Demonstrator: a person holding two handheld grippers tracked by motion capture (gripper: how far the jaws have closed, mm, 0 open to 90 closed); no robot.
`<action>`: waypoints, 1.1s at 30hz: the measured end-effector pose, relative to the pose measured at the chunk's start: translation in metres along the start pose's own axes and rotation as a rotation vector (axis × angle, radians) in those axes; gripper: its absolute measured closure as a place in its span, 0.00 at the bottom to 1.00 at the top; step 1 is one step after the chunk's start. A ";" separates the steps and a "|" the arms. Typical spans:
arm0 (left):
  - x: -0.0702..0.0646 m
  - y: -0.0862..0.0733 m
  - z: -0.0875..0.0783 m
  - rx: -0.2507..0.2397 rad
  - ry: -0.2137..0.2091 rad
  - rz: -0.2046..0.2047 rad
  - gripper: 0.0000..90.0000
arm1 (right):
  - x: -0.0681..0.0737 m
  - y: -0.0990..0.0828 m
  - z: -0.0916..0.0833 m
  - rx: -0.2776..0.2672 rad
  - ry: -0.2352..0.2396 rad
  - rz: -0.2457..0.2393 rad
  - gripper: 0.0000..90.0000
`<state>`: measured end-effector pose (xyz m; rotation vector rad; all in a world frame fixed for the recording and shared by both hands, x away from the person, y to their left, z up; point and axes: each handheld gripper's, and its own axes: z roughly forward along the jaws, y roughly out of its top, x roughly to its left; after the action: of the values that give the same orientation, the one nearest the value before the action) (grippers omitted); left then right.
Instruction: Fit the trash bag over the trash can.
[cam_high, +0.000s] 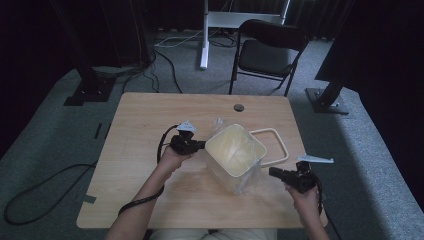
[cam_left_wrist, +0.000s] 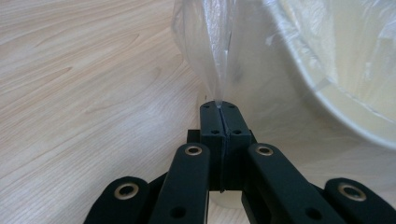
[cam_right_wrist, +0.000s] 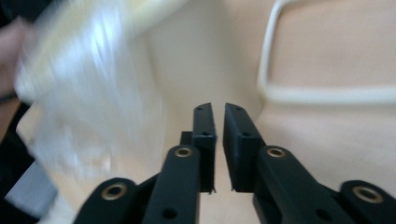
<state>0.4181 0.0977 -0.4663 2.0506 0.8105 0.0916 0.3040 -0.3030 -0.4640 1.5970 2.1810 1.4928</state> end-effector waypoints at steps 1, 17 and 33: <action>0.000 0.000 0.000 -0.001 0.000 0.001 1.00 | 0.000 0.000 0.000 0.000 0.000 0.000 0.89; 0.000 -0.002 0.001 -0.007 -0.026 -0.012 1.00 | 0.033 0.071 0.043 0.015 0.059 -0.081 0.74; 0.000 -0.001 0.010 0.008 -0.010 -0.015 1.00 | 0.006 0.067 0.026 -0.024 -0.113 -0.078 1.00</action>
<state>0.4213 0.0909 -0.4725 2.0506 0.8211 0.0693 0.3621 -0.2815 -0.4277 1.5303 2.1305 1.3679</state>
